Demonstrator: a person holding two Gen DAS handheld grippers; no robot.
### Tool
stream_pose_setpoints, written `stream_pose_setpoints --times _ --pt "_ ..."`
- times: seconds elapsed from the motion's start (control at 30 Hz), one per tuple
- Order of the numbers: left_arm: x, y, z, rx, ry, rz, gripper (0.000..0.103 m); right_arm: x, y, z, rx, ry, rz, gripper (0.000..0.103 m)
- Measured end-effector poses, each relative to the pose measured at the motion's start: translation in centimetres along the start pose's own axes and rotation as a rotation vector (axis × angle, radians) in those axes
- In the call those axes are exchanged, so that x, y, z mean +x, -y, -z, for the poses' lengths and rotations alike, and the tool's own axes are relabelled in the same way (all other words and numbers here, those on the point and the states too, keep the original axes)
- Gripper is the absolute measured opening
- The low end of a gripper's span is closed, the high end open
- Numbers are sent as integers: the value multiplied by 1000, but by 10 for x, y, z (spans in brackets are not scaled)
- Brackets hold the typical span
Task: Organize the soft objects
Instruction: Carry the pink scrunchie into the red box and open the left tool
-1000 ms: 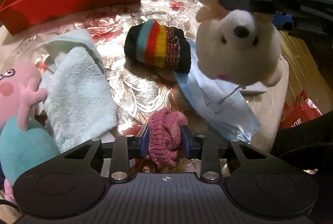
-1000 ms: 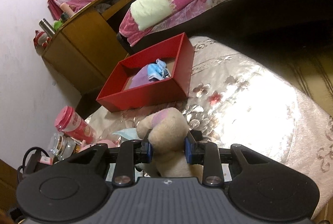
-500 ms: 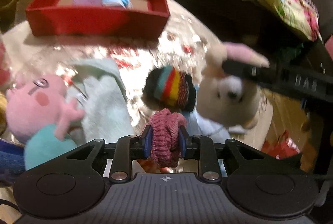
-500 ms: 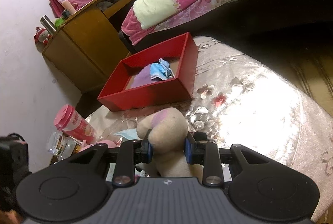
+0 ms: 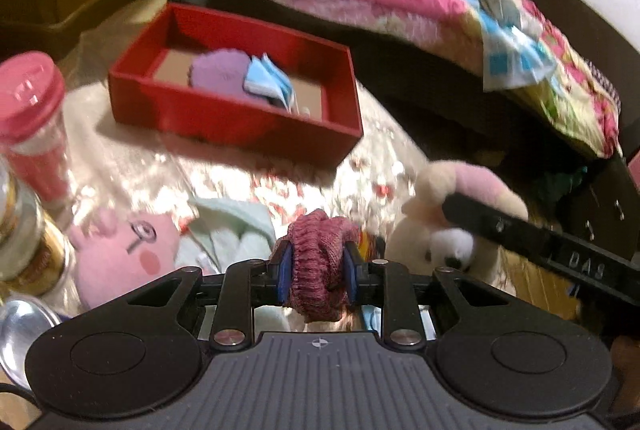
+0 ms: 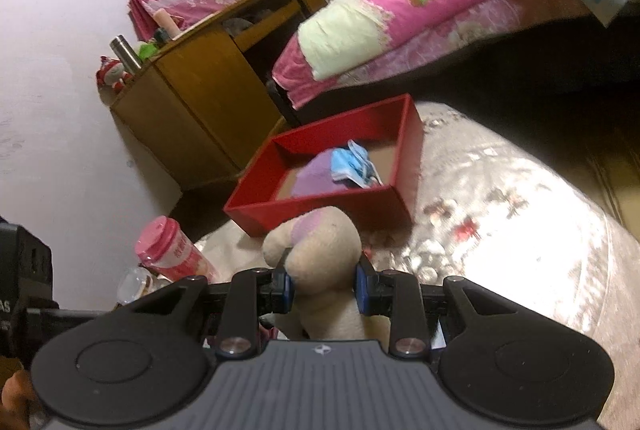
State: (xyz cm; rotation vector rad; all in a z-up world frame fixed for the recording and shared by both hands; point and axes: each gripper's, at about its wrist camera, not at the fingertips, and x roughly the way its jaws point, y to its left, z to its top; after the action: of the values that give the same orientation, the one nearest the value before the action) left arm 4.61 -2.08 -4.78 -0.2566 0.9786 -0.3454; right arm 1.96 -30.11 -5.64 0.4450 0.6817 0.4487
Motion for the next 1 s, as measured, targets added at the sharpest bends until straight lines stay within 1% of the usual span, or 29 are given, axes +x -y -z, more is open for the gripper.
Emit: stream_pose_setpoints --times 0.17,0.37,0.63,0.83,1.0 --pt "-11 0 -11 -21 58 4 26 -4 -18 -9 -36 51 -33 2" --pt "-21 6 -23 -17 116 7 26 -9 -38 -17 -82 109 -72 2" --pt "-33 6 -45 -38 194 4 26 -8 -48 -28 -103 154 -90 2" --pt "-32 7 -66 -40 229 -13 26 -2 -55 -44 -117 192 -101 2" --pt "-28 8 -80 -30 254 -35 26 7 -60 -55 -132 206 -114 2"
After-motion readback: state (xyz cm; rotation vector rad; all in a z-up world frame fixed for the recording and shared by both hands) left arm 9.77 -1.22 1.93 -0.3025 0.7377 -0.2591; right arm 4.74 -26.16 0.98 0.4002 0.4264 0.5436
